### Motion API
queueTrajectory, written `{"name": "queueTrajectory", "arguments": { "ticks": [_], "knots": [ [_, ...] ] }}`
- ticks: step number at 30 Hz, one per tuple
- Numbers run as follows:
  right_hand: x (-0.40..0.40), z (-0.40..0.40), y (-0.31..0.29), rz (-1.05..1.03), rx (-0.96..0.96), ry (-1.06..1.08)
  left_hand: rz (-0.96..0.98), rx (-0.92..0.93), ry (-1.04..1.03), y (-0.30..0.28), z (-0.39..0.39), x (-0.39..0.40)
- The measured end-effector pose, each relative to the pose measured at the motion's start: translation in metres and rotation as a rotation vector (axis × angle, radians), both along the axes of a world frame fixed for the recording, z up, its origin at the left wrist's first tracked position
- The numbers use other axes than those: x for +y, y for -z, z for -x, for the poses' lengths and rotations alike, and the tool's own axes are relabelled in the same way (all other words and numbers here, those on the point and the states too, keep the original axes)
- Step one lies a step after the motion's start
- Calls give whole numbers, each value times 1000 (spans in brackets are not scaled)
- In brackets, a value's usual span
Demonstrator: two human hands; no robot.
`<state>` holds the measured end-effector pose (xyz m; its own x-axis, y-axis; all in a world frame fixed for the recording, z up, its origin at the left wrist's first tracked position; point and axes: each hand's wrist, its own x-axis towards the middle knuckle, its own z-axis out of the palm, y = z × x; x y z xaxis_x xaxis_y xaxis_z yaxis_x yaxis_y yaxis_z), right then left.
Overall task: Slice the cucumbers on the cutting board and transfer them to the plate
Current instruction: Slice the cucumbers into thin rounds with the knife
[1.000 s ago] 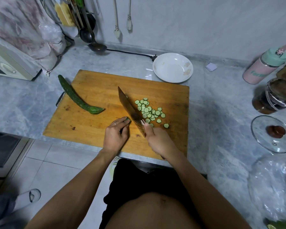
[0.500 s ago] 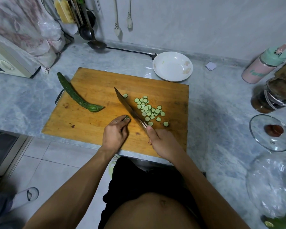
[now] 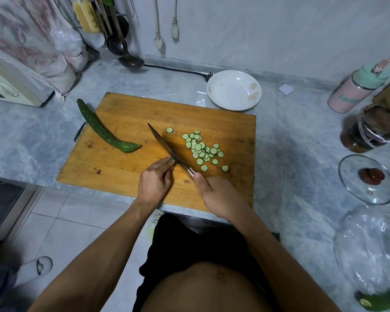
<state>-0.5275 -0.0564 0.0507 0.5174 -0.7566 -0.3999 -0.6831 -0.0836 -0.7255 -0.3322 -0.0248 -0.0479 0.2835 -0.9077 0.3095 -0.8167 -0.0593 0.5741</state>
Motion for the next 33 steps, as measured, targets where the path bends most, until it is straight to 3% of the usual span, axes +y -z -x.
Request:
{"name": "queueTrajectory", "arguments": {
  "ticks": [21, 33],
  "knots": [
    [-12, -27, 24, 29, 28, 17, -28, 59, -25, -4, 3, 1],
    [-12, -2, 18, -2, 3, 56, -63, -84, -67, -6, 1, 2]
  ]
}}
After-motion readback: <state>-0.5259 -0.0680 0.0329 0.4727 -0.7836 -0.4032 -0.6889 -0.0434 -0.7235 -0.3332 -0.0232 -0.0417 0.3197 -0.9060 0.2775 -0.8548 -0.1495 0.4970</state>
